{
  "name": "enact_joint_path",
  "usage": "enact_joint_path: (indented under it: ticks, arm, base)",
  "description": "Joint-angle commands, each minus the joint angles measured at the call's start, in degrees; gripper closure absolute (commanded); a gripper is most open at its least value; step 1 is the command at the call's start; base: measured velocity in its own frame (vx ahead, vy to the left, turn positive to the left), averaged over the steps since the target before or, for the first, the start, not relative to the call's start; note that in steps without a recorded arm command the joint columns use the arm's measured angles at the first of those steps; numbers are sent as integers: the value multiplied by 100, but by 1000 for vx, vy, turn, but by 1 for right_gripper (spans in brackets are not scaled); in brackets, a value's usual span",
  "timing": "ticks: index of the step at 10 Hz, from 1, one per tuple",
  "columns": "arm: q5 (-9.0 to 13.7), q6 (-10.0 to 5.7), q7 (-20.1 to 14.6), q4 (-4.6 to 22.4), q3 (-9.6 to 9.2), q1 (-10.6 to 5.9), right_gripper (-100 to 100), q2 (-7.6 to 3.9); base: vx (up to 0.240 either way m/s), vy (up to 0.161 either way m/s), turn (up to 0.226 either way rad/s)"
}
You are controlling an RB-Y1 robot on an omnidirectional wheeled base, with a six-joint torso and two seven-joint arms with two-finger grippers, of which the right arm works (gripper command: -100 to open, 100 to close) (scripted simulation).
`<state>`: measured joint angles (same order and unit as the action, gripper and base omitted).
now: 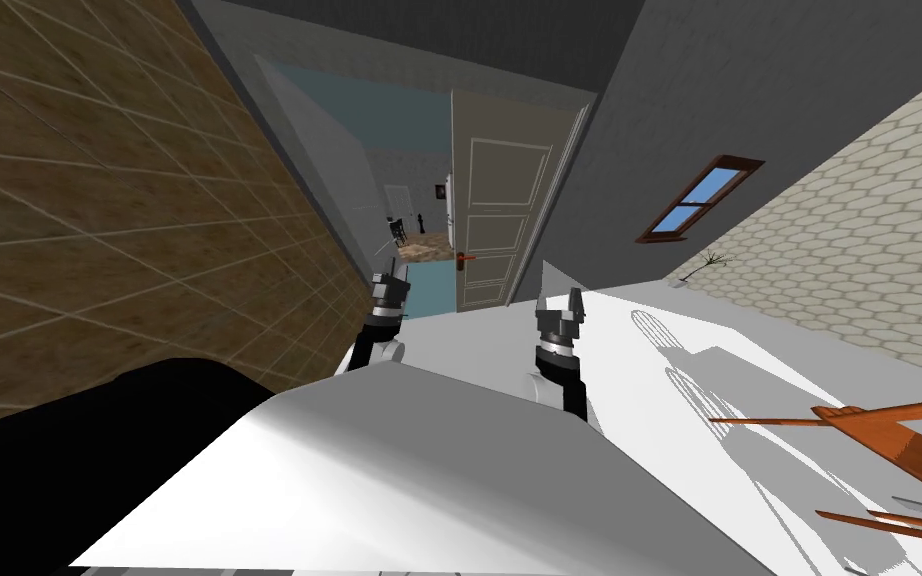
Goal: Push the door open
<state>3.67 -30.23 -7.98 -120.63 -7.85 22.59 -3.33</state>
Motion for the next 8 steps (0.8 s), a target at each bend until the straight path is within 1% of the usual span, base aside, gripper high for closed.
enact_joint_path:
  ticks: [1,2,4,5,6,8]
  arm:
    - [7,34,-38,159,-83,-117,-100,-50]
    - [2,60,-61,327,-182,-234,-100,-82]
    - [-2,86,-83,496,-281,-350,-100,-113]
    - [-7,115,-108,680,-388,-477,-100,-141]
    - [-9,129,-120,773,-443,-542,-100,-155]
    - [-19,188,-170,1148,-663,-802,-100,-209]
  base:
    - [145,63,-59]
    - [120,55,-88]
    - [102,37,-57]
    - [131,50,-104]
    - [156,49,-86]
    - [164,72,-99]
